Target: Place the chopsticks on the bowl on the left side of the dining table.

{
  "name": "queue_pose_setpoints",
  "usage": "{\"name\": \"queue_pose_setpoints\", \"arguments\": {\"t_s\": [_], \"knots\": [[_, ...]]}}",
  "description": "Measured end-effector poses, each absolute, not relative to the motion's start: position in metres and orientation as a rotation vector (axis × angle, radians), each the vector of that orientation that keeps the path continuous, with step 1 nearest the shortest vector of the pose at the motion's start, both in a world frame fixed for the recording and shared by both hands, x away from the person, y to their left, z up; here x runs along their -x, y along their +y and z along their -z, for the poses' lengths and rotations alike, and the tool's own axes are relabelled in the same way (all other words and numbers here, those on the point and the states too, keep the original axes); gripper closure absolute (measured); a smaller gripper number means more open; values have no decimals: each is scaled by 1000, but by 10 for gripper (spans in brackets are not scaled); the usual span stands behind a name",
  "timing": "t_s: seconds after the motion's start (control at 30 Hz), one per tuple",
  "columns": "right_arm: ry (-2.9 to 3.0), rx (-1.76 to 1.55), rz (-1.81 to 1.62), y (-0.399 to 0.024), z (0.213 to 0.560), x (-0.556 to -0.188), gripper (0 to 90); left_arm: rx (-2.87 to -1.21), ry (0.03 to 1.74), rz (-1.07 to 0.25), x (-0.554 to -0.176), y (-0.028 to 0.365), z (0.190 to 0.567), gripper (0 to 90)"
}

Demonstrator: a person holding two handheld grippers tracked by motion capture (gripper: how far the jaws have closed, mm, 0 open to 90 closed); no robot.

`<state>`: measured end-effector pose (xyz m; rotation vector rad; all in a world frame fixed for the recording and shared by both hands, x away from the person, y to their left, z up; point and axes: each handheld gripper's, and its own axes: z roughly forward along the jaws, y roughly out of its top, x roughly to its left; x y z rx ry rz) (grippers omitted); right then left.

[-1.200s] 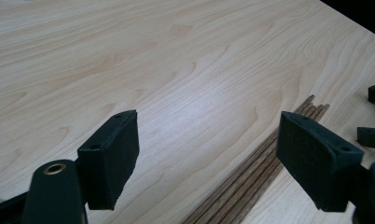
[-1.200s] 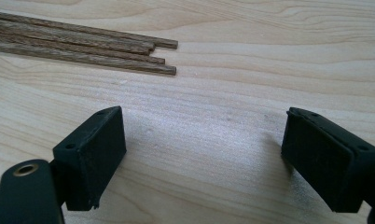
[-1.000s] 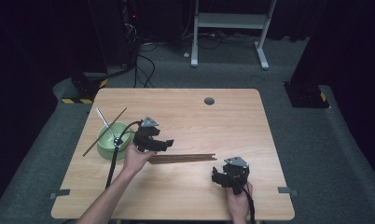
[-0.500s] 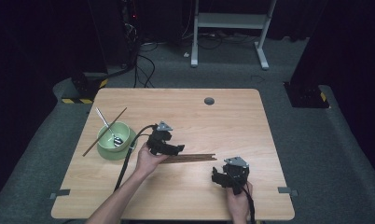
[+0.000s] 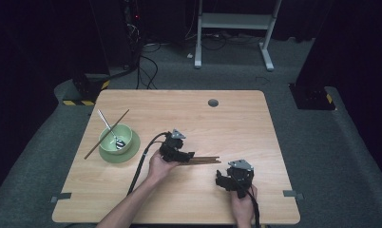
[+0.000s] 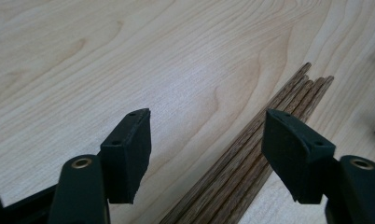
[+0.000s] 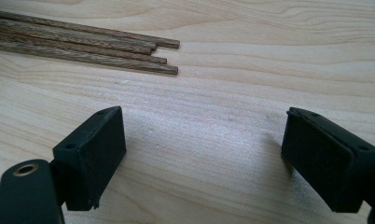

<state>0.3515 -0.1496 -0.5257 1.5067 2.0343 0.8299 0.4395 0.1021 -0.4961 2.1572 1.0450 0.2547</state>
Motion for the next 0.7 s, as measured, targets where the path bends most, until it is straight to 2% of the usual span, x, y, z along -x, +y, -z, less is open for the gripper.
{"name": "queue_pose_setpoints", "arguments": {"t_s": [0.7], "knots": [[2034,-1509,-830,-150,526,-351,133,-2180,1076,-280,-443,100,511,367]]}}
